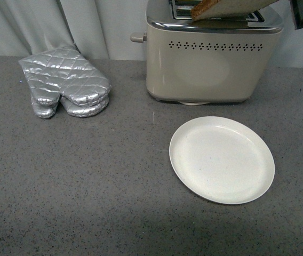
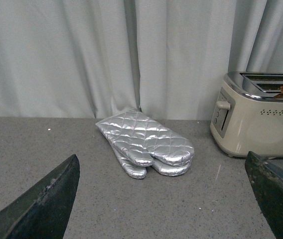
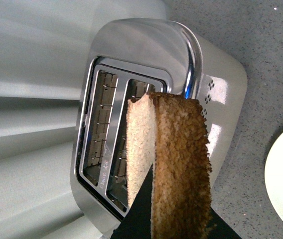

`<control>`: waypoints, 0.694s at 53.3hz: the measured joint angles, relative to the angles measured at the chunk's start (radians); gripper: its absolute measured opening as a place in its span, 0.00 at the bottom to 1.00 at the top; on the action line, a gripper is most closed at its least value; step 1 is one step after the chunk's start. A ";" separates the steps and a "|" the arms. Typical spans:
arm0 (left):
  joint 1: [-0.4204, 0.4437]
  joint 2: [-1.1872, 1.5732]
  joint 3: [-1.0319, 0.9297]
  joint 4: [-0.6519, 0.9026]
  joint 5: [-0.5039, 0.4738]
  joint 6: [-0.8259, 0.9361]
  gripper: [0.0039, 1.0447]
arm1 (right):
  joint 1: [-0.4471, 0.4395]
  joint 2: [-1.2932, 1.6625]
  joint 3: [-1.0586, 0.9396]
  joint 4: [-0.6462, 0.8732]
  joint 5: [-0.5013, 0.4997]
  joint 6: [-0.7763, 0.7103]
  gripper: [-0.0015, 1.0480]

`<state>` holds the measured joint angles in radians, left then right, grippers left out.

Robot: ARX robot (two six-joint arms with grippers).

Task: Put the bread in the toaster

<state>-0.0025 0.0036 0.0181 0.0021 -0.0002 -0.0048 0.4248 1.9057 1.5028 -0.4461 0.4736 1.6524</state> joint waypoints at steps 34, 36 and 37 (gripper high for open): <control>0.000 0.000 0.000 0.000 0.000 0.000 0.94 | -0.013 0.053 0.027 0.056 0.025 -0.057 0.19; 0.000 0.000 0.000 0.000 0.000 0.000 0.94 | -0.013 0.053 0.027 0.079 0.040 -0.079 0.26; 0.000 0.000 0.000 0.000 0.000 0.000 0.94 | -0.013 0.053 0.027 0.085 0.044 -0.085 0.28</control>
<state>-0.0025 0.0036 0.0181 0.0017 -0.0002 -0.0048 0.4122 1.9583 1.5299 -0.3607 0.5179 1.5673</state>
